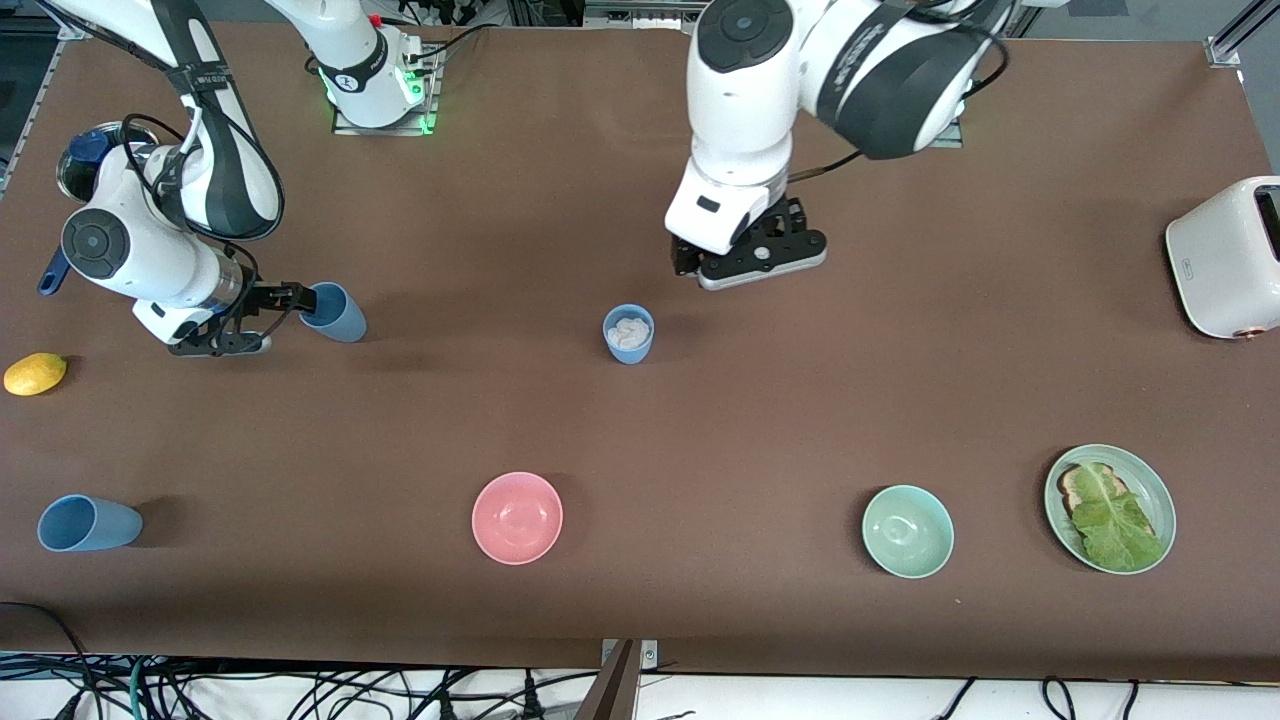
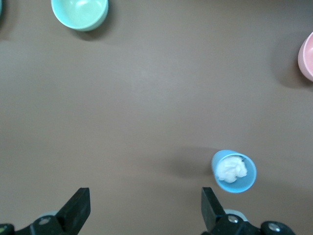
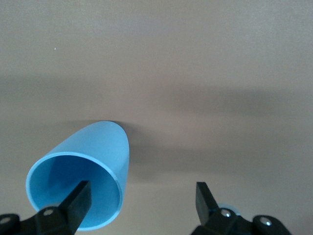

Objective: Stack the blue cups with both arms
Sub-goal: 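Raise the left gripper away while the right gripper grasps the cup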

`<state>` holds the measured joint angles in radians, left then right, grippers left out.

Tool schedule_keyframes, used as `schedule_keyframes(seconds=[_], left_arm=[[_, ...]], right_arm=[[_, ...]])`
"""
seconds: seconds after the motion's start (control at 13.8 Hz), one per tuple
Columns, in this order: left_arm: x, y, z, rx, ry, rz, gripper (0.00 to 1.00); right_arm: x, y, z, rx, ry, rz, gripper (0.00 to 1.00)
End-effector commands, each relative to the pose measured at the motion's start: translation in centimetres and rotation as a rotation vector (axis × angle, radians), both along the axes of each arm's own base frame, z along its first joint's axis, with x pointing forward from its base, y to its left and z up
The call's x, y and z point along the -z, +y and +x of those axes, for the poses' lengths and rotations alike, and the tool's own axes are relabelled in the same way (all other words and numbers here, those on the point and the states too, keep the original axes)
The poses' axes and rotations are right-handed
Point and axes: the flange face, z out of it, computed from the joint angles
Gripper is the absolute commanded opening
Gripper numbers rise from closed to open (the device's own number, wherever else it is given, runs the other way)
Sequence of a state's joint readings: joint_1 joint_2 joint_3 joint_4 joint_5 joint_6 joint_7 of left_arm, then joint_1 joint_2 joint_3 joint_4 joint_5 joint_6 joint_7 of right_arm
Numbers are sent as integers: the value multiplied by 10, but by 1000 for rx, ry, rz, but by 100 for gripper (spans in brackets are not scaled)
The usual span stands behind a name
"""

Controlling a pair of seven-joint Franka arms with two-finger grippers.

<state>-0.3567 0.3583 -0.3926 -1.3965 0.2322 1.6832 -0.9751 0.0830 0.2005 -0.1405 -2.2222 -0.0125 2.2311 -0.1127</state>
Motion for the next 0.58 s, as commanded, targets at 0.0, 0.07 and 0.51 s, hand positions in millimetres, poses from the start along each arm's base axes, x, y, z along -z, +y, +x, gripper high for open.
schedule_keyframes(seconds=[0.0, 0.07, 0.51], left_arm=[[-44, 39, 10, 76, 36, -43, 100], [-60, 60, 14, 117, 36, -59, 100], [-109, 162, 29, 266, 32, -27, 100]], right_arm=[[4, 0, -2, 12, 4, -4, 91], [5, 2, -2, 24, 6, -7, 88], [21, 7, -1, 38, 26, -8, 67]])
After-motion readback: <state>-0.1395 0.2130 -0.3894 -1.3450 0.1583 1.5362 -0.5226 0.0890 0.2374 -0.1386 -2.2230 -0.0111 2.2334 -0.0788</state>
